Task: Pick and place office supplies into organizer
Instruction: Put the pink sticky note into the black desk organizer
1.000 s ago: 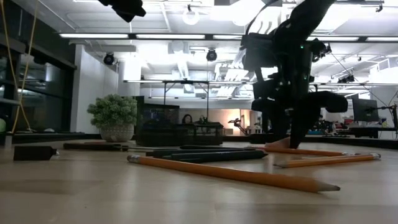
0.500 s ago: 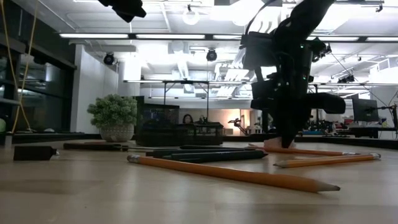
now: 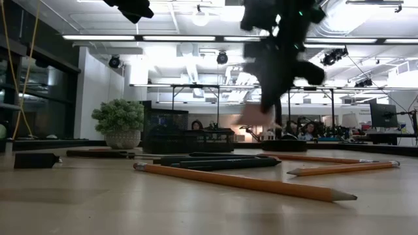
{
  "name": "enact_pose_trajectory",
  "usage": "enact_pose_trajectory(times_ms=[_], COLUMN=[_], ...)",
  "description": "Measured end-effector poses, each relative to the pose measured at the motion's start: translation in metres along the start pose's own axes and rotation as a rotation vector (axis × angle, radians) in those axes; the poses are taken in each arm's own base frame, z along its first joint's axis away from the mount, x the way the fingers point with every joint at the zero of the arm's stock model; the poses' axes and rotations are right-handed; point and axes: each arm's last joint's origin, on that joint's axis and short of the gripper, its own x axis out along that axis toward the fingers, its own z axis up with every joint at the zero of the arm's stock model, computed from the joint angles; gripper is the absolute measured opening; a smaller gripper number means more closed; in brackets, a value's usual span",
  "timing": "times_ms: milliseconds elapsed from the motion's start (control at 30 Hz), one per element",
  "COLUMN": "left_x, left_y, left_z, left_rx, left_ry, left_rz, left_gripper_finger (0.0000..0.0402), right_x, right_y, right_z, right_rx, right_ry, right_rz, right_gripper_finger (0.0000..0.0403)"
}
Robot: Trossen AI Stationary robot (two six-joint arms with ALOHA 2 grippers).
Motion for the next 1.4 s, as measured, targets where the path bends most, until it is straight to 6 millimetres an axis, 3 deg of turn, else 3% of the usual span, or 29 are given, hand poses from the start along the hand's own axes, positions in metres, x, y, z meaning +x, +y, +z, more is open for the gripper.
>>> enact_pose_trajectory(times_ms=[167, 433, 667, 800, 1033, 1233, 1400], left_x=[0.000, 0.000, 0.000, 0.000, 0.000, 0.000, 0.000], left_y=[0.000, -0.001, -0.001, -0.002, -0.002, -0.002, -0.002], left_z=[0.000, 0.000, 0.000, 0.001, 0.001, 0.001, 0.000], left_rx=[0.000, 0.018, 0.026, 0.026, 0.027, 0.028, 0.042], left_ry=[0.000, -0.011, -0.012, -0.018, -0.019, -0.019, -0.018], left_rz=[0.000, -0.043, -0.044, -0.071, -0.081, -0.081, -0.081], left_gripper_finger=[0.0001, 0.0001, 0.0001, 0.0001, 0.0001, 0.0001, 0.0001], right_x=[-0.018, -0.023, 0.003, 0.023, 0.040, 0.044, 0.061], right_y=[-0.027, -0.065, -0.093, -0.102, -0.118, -0.121, -0.117], right_z=[0.013, 0.028, 0.036, 0.030, 0.021, 0.023, 0.021], right_rx=[-0.032, -0.097, -0.110, -0.121, -0.102, -0.100, -0.105], right_ry=[-0.070, -0.079, -0.046, -0.015, -0.026, -0.085, -0.044], right_rz=[-0.068, -0.116, -0.102, -0.073, -0.085, -0.095, -0.060], right_gripper_finger=[0.0003, 0.0003, 0.0003, 0.0003, 0.0003, 0.0003, 0.0003])
